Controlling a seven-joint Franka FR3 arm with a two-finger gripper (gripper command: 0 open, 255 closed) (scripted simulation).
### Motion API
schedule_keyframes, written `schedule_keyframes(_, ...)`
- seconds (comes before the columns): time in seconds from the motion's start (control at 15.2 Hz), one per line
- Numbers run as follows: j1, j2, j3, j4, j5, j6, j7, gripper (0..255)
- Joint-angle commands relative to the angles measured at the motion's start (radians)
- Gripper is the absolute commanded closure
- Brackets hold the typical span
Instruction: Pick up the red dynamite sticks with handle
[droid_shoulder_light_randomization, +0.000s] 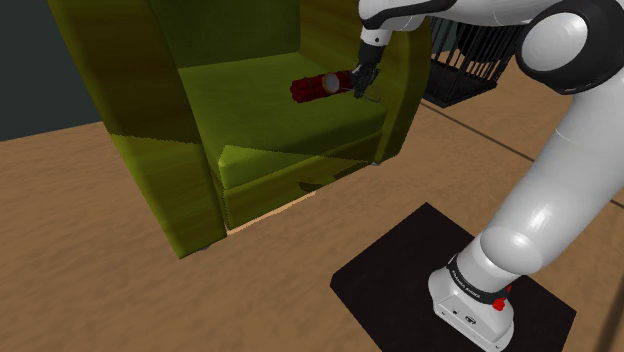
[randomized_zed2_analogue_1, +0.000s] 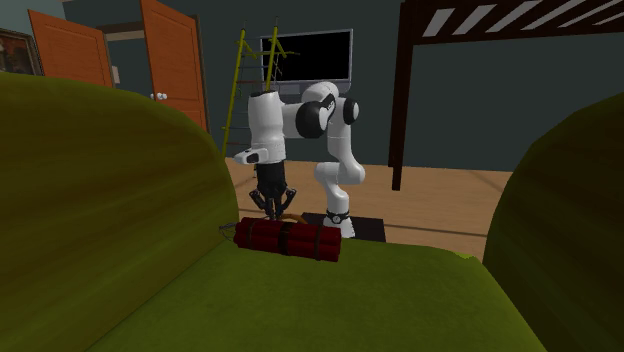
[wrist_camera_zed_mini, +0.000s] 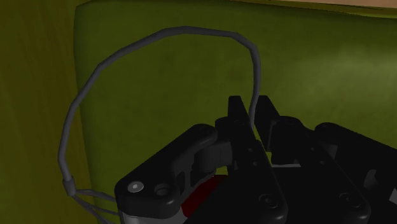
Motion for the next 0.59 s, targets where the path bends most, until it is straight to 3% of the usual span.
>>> schedule_keyframes(0.0, 0.0, -0.001, 0.0, 0.01, -0.001, -0.012, 0.001, 255)
schedule_keyframes(0.53, -0.002, -0.004, -0.001, 0.114, -0.003, -0.118, 0.009, 255)
